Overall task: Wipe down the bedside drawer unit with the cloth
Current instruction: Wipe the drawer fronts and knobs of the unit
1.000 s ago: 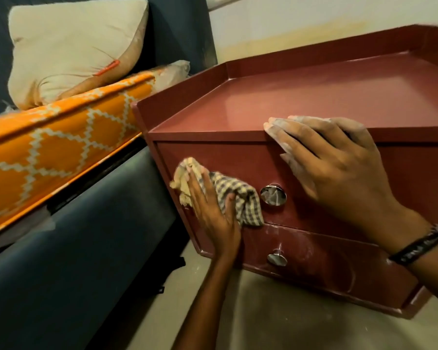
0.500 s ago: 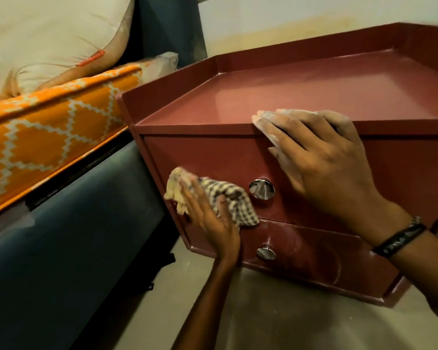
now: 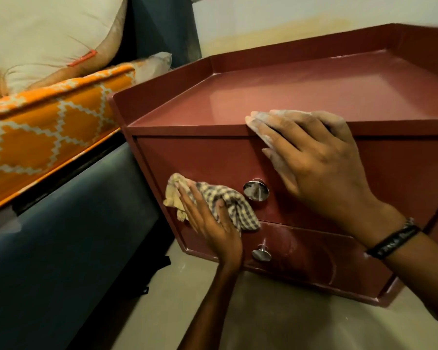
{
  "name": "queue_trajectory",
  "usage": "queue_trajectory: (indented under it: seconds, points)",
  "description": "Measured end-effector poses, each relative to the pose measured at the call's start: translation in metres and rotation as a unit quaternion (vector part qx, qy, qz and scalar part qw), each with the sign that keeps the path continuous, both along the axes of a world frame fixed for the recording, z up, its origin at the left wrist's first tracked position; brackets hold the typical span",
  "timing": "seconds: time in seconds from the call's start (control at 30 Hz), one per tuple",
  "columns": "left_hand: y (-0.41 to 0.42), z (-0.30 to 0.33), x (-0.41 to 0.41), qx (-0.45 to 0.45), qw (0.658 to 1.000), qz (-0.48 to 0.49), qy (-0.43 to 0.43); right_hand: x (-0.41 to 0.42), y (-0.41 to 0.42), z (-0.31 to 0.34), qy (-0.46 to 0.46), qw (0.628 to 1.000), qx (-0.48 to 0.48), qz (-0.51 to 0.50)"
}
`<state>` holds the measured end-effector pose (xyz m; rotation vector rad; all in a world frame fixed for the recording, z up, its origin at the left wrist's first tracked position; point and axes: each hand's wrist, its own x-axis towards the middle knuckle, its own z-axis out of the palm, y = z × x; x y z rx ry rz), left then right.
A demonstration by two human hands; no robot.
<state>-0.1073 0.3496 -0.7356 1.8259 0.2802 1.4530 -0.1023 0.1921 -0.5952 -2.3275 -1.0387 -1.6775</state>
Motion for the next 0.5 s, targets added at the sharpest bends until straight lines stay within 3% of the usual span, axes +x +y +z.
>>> queue_trajectory:
  seconds: [0.23, 0.4, 0.5]
  points:
    - [0.0, 0.01, 0.003, 0.084, 0.996, -0.006, 0.014, 0.0, 0.0, 0.001, 0.004, 1.0, -0.003, -0.001]
    - [0.011, 0.045, 0.009, 0.017, 0.999, 0.011, -0.039, 0.001, 0.0, 0.0, 0.012, 1.0, -0.003, -0.001]
    - [0.0, 0.025, 0.007, 0.028, 0.999, 0.004, -0.025, 0.0, 0.001, 0.001, 0.018, 1.0, 0.002, 0.001]
